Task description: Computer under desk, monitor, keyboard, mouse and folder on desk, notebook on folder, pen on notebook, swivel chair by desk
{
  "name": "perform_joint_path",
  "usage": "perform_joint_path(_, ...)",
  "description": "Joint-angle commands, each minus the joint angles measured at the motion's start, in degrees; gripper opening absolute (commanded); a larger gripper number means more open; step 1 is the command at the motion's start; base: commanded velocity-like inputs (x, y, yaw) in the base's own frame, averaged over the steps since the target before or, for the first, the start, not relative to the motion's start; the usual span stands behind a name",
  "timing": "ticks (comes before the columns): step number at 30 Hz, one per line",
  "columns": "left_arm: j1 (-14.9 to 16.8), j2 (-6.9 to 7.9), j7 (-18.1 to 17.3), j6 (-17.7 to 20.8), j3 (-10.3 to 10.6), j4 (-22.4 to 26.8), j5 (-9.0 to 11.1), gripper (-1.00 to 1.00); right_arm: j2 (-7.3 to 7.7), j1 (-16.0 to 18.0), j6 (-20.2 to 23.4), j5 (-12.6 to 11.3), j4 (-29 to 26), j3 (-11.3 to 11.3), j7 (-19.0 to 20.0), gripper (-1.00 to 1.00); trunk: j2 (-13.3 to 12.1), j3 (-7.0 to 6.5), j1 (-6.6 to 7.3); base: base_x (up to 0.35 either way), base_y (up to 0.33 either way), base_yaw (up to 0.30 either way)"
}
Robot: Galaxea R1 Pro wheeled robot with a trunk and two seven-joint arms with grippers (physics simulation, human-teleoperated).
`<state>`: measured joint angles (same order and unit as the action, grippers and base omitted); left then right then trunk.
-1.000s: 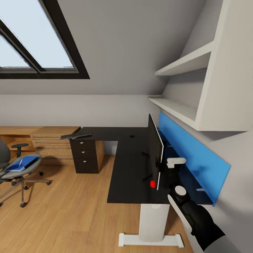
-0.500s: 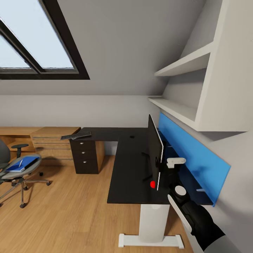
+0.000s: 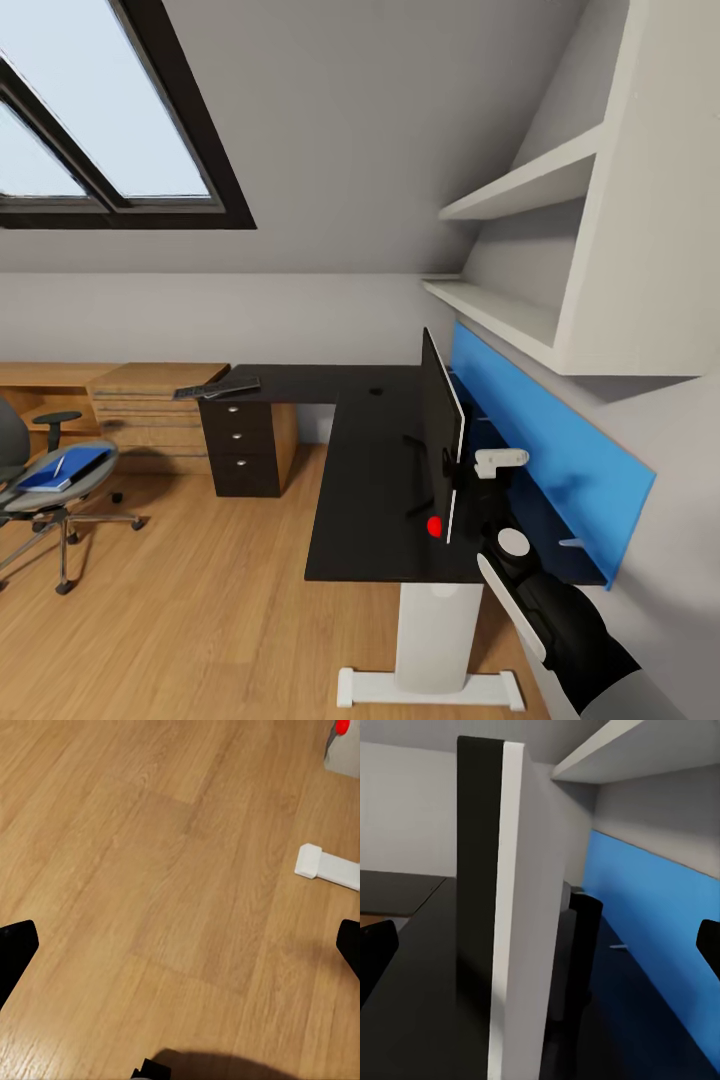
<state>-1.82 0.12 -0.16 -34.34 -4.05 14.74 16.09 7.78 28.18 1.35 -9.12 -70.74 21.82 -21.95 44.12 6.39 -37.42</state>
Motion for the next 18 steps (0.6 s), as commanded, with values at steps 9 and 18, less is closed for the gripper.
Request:
perform_joint_path(9,0.0,-0.03,0.0,0.0,-0.3,0.1,-0.2,1.00,0.05,0.0,0.1,-0.4,0.2,0.2,-0.4,1.00,0.1,-0.20,-0.02,0.000,0.000,-0.028)
perform_joint_path(18,0.0,-0.03,0.0,0.0,-0.3,0.1,-0.2,1.00,0.04,0.0,0.1,-0.5,1.0,0.2,-0.3,1.00,0.1,-0.47,-0.02,0.000,0.000,-0.078)
